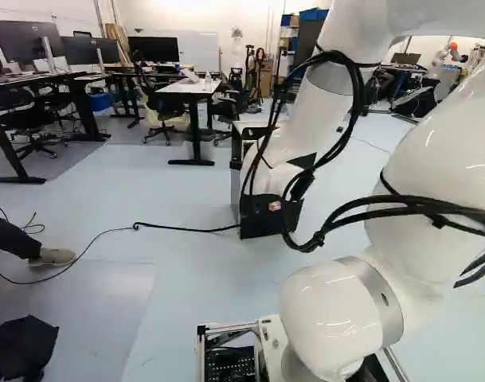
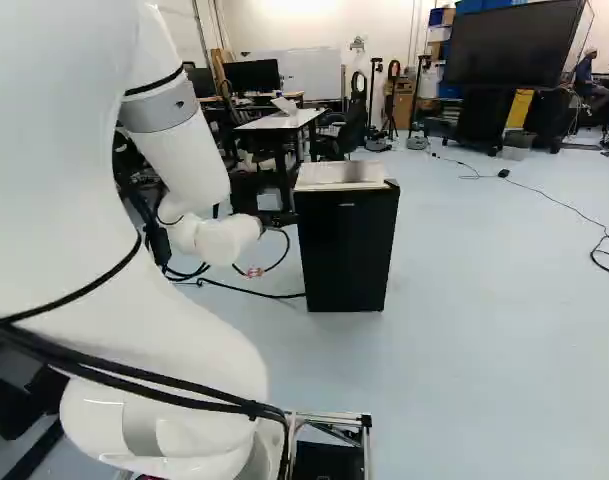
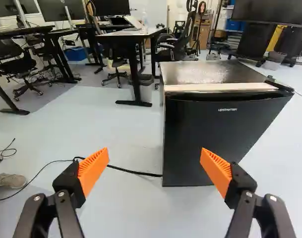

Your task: Open the fridge door

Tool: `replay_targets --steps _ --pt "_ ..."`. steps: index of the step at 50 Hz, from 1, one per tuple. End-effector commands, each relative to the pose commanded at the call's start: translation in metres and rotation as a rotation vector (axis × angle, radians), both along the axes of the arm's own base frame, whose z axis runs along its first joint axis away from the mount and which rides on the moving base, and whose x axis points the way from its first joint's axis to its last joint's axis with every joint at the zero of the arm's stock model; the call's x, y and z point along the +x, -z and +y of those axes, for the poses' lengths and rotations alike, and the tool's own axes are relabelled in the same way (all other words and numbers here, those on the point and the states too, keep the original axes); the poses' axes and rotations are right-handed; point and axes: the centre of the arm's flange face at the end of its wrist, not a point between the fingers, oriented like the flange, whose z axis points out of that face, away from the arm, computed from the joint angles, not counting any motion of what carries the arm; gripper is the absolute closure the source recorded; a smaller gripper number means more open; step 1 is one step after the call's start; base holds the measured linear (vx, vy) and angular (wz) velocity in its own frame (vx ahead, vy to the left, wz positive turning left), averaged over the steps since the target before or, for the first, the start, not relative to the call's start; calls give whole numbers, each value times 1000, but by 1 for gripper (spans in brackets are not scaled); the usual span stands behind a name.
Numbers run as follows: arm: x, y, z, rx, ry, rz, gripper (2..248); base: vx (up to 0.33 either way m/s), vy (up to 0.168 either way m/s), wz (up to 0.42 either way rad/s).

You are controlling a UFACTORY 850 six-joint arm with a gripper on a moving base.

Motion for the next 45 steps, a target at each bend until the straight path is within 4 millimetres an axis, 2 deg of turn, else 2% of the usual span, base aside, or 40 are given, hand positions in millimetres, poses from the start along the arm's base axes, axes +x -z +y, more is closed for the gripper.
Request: replay_targets --steps 22,45 --pt "25 -1 26 28 5 -14 3 0 0 0" --pt "40 -4 53 58 12 -48 3 0 0 0"
